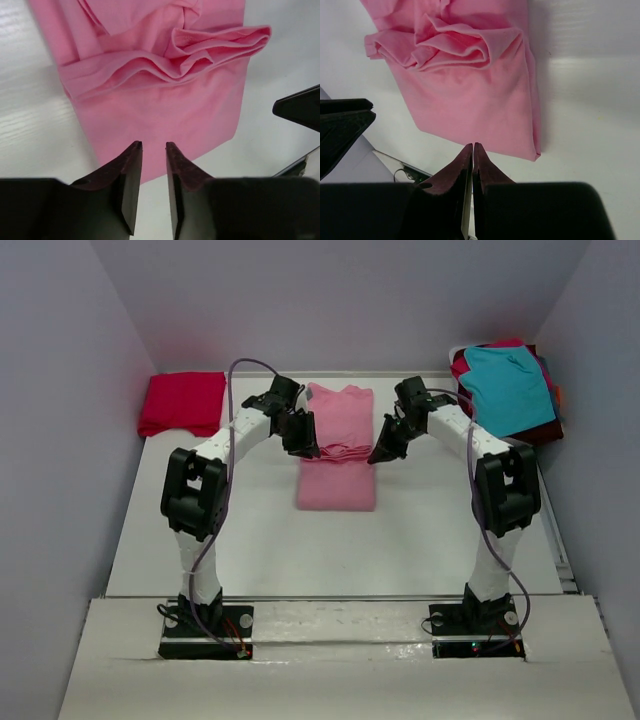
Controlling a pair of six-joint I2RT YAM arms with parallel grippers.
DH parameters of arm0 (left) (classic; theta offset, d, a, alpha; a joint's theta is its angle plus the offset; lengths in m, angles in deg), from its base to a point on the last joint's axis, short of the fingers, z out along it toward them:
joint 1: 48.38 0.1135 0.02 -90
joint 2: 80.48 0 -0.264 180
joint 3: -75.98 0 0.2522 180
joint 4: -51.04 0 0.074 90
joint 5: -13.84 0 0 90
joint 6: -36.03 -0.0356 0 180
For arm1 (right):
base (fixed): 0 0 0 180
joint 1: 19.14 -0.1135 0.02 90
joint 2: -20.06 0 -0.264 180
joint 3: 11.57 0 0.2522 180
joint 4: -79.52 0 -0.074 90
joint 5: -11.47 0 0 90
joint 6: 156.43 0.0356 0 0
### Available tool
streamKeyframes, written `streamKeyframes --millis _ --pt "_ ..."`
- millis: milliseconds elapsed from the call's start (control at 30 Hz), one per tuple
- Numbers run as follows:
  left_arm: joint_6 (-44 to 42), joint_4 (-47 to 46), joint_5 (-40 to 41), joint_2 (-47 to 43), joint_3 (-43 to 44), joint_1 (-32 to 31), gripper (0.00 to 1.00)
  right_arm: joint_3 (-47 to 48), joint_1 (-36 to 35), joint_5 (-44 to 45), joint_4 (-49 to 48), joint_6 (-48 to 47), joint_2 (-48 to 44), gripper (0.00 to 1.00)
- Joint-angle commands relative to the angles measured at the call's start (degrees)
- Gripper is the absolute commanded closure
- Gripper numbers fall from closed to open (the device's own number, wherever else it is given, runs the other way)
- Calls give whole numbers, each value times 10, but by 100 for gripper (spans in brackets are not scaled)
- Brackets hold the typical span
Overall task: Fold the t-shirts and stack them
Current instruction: Fold the tshirt
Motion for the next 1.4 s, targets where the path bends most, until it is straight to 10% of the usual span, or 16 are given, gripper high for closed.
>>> streamKeyframes --millis 0,1367 --pt "-2 3 -3 -16 -10 -7 72 3 -10 -16 -29 3 7 90" --pt "-18 39 52 172 184 -13 79 210 -10 3 15 -24 205 92"
